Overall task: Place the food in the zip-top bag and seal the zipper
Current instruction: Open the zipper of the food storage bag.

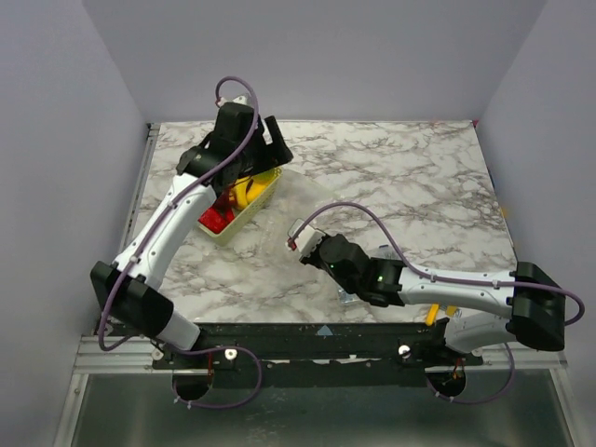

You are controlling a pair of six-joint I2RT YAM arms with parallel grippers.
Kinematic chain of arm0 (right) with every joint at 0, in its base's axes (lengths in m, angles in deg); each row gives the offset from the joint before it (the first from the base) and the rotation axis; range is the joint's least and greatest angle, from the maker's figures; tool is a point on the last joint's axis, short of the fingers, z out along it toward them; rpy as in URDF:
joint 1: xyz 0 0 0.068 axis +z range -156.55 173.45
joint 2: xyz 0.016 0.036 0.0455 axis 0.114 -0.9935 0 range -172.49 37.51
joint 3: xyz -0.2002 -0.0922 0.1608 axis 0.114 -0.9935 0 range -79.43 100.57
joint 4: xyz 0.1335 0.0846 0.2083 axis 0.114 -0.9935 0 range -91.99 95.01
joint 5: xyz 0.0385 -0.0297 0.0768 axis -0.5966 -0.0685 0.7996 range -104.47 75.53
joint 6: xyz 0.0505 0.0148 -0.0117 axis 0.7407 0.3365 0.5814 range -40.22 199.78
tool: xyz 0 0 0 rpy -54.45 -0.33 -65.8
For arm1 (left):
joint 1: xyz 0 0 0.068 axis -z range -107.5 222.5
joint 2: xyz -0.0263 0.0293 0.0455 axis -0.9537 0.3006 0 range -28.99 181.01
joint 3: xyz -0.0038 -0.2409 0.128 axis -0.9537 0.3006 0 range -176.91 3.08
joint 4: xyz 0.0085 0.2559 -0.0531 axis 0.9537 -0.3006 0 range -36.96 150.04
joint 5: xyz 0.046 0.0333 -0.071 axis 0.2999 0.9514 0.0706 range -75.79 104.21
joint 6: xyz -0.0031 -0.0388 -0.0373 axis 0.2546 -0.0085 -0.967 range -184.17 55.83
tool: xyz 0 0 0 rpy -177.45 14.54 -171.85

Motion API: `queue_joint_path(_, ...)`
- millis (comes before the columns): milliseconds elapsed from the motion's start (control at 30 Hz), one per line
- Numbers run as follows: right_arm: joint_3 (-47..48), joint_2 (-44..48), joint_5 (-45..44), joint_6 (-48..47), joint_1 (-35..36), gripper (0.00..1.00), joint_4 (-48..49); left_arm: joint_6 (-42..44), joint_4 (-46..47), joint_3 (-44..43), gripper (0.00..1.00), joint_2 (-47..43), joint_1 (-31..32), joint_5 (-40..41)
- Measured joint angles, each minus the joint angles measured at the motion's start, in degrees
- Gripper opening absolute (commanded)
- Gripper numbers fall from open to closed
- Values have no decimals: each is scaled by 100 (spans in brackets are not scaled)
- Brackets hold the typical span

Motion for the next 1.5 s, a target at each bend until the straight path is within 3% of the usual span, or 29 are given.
queue_joint_path(233, 0, 0, -149, -111, 116, 1, 4, -393, -1598, -2087, 90, 1818, 422, 546)
queue_joint_path(333, 0, 0, -190, -144, 142, 0, 4, -444, -2068, -2507, 90, 2282, 610, 682)
queue_joint_path(433, 0, 0, -214, -162, 160, 0, 4, -470, -2326, -2485, 82, 2361, 728, 748)
queue_joint_path(667, 0, -9, -258, -157, 221, 0, 15, -385, -2361, -2232, 58, 2358, 802, 802)
queue_joint_path(767, 0, -35, -308, -142, 254, 0, 50, -313, -2308, -2055, 30, 2358, 796, 800)
queue_joint_path(933, 0, -127, -428, 66, 315, 1, 81, -142, -2236, -1895, 0, 2321, 800, 791)
queue_joint_path(1033, 2, -186, -546, 332, 315, 2, 74, -13, -2028, -1567, 0, 2090, 800, 793)
queue_joint_path(1233, 4, -68, -728, 1279, 315, 60, -125, 317, -1436, -651, 0, 1272, 800, 636)
queue_joint_path(1400, 7, 671, -846, 2524, 317, 75, -769, 761, -669, 354, 0, 334, 800, 105)
queue_joint_path(1500, -35, 1405, -874, 3211, 319, 76, -951, 1051, -409, 505, 0, 24, 800, -136)
